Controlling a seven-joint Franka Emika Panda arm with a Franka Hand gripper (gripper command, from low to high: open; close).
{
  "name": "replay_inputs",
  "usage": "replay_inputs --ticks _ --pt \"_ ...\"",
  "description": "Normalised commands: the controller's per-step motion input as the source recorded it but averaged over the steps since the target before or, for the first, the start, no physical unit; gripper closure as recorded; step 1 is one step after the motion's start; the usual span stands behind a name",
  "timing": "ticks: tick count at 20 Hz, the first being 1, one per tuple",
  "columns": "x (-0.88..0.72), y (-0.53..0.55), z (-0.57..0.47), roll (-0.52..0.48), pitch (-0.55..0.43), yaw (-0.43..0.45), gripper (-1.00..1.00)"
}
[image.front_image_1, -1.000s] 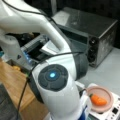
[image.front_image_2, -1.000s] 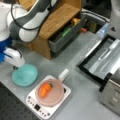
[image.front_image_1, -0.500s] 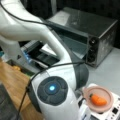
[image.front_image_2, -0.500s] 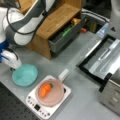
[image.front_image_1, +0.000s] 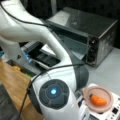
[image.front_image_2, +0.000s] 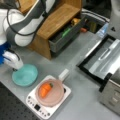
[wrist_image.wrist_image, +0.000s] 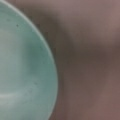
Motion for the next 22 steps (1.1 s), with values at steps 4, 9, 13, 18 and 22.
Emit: replay_inputs --ticks 4,9,13,18,22 --pt "0.05 0.04 -0.12 0.020 0.116 0.046 -1.00" --pt "0.08 0.07 -0.18 -0.037 0.074 0.068 -1.00" --pt "0.10 0.06 -0.18 -0.086 0.033 0.086 -1.00" --pt "0.09 0.04 -0.18 -0.086 0.001 0.088 -1.00" --pt "0.09 0.01 -0.13 -0.083 -0.026 0.107 -1.00"
